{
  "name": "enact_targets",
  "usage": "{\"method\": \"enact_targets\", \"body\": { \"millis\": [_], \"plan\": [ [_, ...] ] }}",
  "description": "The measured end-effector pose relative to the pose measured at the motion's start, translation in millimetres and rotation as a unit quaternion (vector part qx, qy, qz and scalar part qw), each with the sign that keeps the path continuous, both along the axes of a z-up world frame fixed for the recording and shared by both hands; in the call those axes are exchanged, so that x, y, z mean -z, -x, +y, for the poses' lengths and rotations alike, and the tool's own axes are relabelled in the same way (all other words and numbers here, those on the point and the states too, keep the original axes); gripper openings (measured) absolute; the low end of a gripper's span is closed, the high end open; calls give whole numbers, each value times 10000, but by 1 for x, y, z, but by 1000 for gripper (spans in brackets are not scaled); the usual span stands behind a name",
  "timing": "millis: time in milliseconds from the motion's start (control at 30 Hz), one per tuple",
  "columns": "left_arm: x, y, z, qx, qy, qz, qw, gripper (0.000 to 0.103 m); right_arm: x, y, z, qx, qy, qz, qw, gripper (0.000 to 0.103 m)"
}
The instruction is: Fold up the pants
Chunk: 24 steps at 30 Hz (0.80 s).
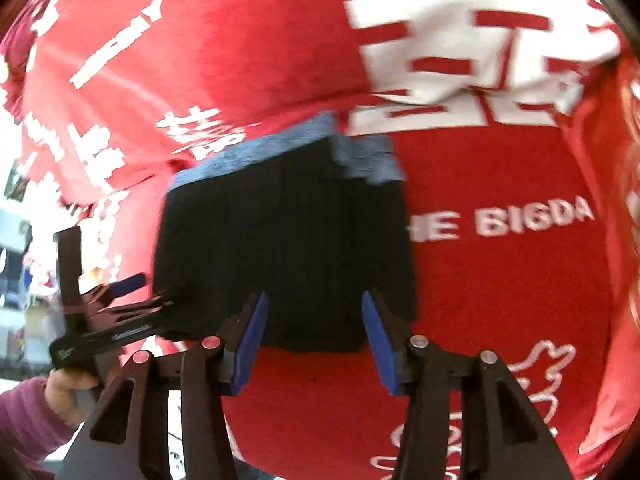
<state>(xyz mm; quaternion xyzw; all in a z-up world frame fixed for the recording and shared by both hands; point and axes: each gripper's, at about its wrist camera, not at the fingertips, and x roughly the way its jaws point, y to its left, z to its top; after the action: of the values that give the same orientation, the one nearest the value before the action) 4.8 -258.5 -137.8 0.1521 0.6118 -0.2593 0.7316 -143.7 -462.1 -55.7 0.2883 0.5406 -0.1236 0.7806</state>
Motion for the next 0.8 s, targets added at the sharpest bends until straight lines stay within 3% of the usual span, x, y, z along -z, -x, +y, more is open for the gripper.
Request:
{"method": "enact_targets", "body": {
  "millis": [133,267,800],
  "plan": [
    [-2,-1,2,-2,14,1,10000,99,12,-21,13,-257,-41,97,9996,53],
    [-2,1,-1,72,-24,-50,10000,99,37,-21,12,-112,-125,348,9993,52],
    [-4,0,-3,271,-84,-87,9996,99,33,-9,11,53,-186,423,9989,52]
  ]
}}
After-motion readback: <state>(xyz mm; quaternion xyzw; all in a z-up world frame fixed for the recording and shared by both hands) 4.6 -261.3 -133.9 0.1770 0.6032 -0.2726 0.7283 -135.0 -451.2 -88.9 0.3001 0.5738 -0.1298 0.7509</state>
